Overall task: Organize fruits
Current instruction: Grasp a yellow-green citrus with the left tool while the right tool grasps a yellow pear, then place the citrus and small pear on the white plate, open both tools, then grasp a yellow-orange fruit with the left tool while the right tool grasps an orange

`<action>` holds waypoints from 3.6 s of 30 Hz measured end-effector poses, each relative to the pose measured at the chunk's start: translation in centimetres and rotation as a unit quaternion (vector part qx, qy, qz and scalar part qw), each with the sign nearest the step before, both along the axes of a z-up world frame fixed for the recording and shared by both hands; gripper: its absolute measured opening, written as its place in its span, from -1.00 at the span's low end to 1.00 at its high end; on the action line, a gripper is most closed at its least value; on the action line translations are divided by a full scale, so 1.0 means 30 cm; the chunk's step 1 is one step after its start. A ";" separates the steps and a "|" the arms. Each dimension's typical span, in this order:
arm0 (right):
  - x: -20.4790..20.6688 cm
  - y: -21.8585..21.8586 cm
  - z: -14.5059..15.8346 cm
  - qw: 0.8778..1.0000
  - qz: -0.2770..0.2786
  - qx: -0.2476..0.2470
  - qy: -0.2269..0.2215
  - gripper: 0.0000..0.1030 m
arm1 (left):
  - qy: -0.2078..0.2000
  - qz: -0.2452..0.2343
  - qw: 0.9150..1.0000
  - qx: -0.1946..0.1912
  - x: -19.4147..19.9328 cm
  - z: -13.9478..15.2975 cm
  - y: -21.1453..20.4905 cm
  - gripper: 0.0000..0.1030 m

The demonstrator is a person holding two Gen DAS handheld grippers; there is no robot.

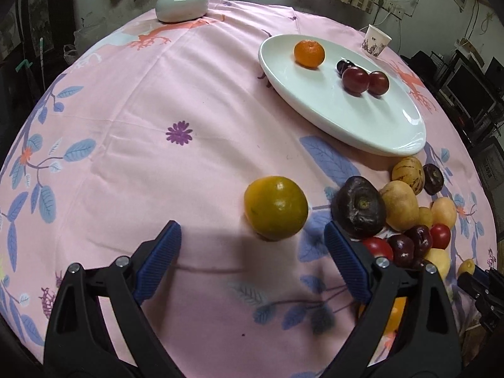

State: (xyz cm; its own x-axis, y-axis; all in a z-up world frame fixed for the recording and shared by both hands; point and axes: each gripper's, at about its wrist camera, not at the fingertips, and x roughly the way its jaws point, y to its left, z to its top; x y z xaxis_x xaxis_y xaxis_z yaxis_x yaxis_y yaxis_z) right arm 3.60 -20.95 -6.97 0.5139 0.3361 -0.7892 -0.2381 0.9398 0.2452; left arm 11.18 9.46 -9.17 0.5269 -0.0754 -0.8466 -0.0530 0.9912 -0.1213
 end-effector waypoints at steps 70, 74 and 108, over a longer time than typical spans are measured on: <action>0.953 0.430 0.093 0.986 0.142 -0.082 -0.028 0.04 | 0.033 -0.047 0.998 -0.025 0.723 0.167 -0.126 -0.16; 0.919 0.401 0.126 0.986 0.125 -0.092 -0.053 0.24 | 0.015 -0.042 0.999 -0.030 0.700 0.211 -0.113 0.08; -0.065 0.285 0.054 0.989 0.148 0.007 0.002 0.82 | -0.067 -0.009 0.998 -0.013 -0.298 0.152 0.006 0.91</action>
